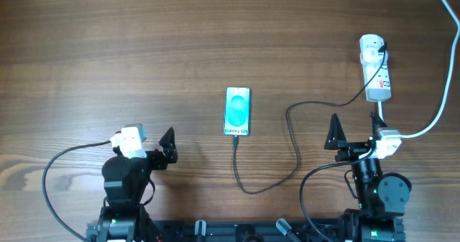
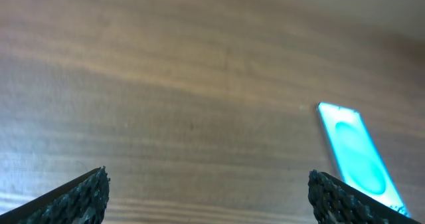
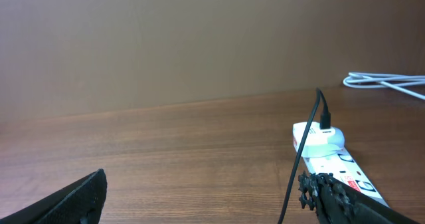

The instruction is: Plug charger to phone and switch on socket

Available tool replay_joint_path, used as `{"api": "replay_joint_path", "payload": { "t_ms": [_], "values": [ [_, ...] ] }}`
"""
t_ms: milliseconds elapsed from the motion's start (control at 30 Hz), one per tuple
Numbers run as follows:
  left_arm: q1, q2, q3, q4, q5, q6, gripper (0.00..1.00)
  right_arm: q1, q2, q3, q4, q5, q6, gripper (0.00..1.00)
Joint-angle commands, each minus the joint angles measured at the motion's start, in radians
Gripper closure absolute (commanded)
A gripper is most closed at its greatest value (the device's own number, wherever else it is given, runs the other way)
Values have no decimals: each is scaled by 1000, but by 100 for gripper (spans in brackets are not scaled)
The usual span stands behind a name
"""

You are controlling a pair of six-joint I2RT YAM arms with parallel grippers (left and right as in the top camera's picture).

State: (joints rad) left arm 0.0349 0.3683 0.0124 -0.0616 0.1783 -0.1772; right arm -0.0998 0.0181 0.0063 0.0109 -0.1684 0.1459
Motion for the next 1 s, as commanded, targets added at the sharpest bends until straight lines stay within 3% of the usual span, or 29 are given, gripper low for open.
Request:
{"api": "replay_joint_path", "payload": {
  "t_ms": [0, 500, 967],
  "values": [
    [6, -79, -7, -5, 7, -2, 0, 2, -14, -1, 3, -13, 14, 0],
    [6, -365, -7, -6, -11, 68, 0, 2, -14, -1, 3, -13, 14, 0],
    [6, -365, -7, -3, -14, 72, 0, 2, -14, -1, 3, -13, 13, 0]
  ]
}}
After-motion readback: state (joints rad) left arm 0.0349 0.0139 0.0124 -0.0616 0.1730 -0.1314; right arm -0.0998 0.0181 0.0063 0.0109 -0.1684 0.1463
